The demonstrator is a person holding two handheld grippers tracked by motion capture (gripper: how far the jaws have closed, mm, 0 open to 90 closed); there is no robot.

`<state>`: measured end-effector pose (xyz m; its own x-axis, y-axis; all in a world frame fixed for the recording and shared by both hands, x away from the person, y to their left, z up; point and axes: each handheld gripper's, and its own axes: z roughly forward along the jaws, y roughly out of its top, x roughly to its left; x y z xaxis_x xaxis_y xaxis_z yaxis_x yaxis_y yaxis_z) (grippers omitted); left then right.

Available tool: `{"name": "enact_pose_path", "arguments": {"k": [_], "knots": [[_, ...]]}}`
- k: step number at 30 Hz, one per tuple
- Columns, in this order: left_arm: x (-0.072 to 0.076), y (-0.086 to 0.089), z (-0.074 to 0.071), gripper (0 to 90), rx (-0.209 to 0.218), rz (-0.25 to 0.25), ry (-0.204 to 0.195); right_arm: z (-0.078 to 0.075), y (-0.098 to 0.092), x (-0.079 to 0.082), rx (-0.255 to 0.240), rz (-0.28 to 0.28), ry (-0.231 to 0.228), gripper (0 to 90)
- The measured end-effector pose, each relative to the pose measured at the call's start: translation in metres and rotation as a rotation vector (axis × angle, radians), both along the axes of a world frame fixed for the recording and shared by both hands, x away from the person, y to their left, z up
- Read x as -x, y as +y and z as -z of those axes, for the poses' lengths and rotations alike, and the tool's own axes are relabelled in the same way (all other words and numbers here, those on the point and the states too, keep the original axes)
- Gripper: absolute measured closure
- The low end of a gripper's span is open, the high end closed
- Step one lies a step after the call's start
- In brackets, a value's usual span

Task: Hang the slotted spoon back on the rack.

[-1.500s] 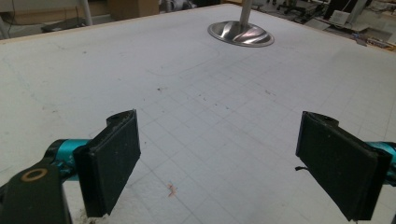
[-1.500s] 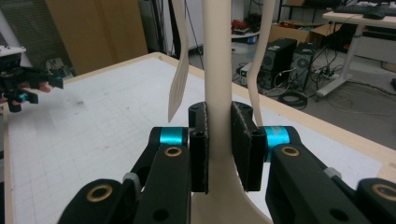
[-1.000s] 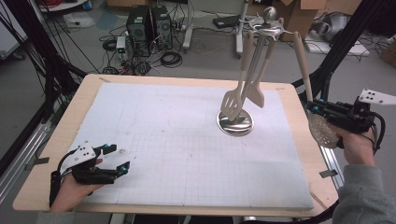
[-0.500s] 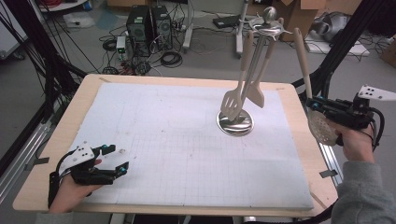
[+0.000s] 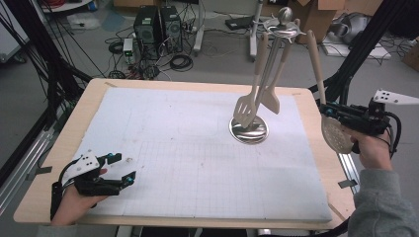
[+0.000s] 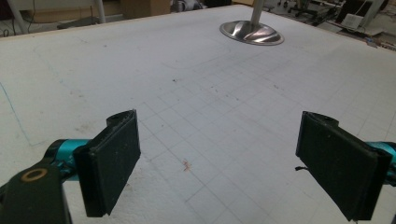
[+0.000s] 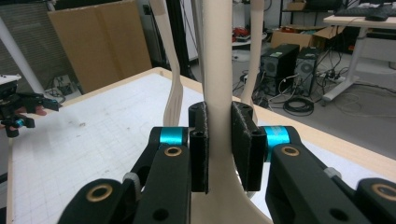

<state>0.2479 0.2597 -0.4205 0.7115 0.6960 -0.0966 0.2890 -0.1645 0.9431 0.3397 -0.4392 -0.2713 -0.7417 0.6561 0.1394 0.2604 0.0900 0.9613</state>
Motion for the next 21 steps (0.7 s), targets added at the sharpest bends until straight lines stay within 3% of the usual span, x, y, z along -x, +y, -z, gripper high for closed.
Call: {"name": "enact_pose_path", "arguments": {"k": [21], "knots": [[0.0, 0.001, 0.0, 14.1, 0.001, -0.004, 0.002, 0.008, 0.025, -0.012, 0.035, -0.034, 0.023, 78.3]]}}
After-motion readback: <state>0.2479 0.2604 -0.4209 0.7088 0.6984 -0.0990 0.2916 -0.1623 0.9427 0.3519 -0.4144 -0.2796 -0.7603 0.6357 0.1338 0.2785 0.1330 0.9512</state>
